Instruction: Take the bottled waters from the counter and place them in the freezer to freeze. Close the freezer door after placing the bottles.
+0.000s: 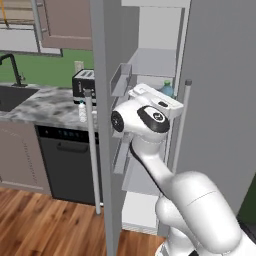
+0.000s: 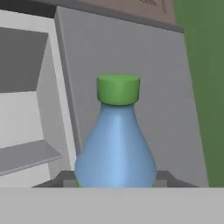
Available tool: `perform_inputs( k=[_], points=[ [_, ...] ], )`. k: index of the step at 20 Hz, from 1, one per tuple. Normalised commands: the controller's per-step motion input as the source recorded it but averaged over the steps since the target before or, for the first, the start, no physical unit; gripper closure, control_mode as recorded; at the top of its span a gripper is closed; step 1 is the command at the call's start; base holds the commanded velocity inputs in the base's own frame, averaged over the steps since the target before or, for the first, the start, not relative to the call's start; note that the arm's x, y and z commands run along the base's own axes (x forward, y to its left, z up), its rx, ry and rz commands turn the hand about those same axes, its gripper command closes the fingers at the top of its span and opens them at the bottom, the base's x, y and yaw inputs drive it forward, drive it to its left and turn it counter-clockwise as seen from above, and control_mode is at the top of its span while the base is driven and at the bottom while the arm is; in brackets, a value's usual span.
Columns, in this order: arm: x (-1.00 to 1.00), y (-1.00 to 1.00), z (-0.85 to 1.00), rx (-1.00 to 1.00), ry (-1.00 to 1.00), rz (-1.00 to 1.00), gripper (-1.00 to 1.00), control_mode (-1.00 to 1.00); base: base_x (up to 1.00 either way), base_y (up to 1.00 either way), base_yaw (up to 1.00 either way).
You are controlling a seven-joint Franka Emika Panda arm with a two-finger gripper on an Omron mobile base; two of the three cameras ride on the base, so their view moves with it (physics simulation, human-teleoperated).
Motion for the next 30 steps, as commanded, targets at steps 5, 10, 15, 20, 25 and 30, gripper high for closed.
perform_inputs(
  k=[5, 10, 15, 20, 25, 30],
  points=[
    [0.23, 0.00, 0.45, 0.03, 0.03, 0.27, 1.00, -1.00, 0.00, 0.00, 0.00],
    [0.00, 0.00, 0.51, 0.06, 0.00, 0.32, 1.00, -1.00, 0.00, 0.00, 0.00],
    [0.15, 0.00, 0.33, 0.01, 0.02, 0.18, 1.00, -1.00, 0.00, 0.00, 0.00],
    [0.52, 0.00, 0.26, -0.02, 0.07, 0.00, 1.00, -1.00, 0.00, 0.00, 0.00],
    [0.76, 0.00, 0.05, -0.06, 0.15, 0.00, 1.00, -1.00, 0.00, 0.00, 0.00],
    [0.55, 0.00, 0.00, -0.07, 0.10, 0.00, 1.00, -1.00, 0.00, 0.00, 0.00]
  ],
)
